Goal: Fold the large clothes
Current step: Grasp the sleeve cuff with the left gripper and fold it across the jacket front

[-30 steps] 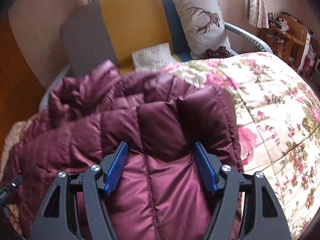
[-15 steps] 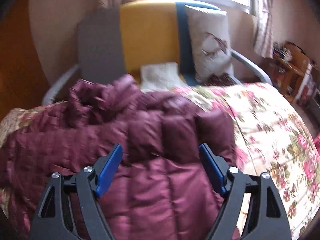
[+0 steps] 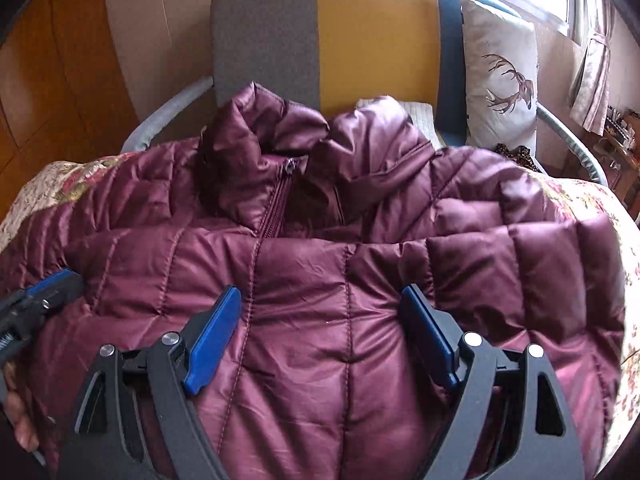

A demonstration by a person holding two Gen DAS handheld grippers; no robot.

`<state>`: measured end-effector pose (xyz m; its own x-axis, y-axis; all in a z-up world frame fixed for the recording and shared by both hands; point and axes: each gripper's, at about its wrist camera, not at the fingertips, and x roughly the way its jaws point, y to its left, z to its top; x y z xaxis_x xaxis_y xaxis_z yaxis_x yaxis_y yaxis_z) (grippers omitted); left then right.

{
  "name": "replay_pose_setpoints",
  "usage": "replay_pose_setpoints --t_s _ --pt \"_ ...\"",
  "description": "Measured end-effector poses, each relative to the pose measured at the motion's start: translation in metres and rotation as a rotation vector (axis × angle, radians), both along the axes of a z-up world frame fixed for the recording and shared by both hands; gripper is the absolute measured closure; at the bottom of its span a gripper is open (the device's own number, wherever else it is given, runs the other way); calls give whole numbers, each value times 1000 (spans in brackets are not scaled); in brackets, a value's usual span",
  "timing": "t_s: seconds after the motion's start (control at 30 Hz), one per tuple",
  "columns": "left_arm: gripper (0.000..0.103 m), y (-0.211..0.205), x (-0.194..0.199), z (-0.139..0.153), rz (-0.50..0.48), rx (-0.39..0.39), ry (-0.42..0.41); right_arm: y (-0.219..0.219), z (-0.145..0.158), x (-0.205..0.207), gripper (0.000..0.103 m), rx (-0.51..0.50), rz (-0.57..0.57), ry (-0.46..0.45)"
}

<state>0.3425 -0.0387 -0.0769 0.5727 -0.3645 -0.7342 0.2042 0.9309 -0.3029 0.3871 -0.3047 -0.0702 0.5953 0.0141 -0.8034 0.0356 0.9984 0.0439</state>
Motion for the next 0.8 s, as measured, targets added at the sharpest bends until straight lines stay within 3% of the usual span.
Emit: replay_pose_setpoints --t_s 0.17,0.23,0.27,0.37,0.43,0.53,0.7,0.8 --pt "72 5 2 9 9 -37 17 2 7 -3 20 -5 2 7" --pt "70 12 -5 23 32 -66 27 -2 22 -10 14 23 1 7" --pt "64 18 -9 28 41 -86 25 -5 31 -16 7 50 -7 -4" --pt "38 44 -34 47 97 -173 -8 -6 57 -45 6 100 -17 -51" --pt "36 68 -53 53 160 -200 -22 -1 66 -67 6 122 -1 -48" --pt "36 124 -80 46 299 -290 27 8 71 -103 5 159 30 -28" --pt "36 236 -130 28 609 -310 58 25 66 -161 4 203 61 -4" --pt "36 304 -153 17 791 -359 78 33 61 -180 4 210 56 8"
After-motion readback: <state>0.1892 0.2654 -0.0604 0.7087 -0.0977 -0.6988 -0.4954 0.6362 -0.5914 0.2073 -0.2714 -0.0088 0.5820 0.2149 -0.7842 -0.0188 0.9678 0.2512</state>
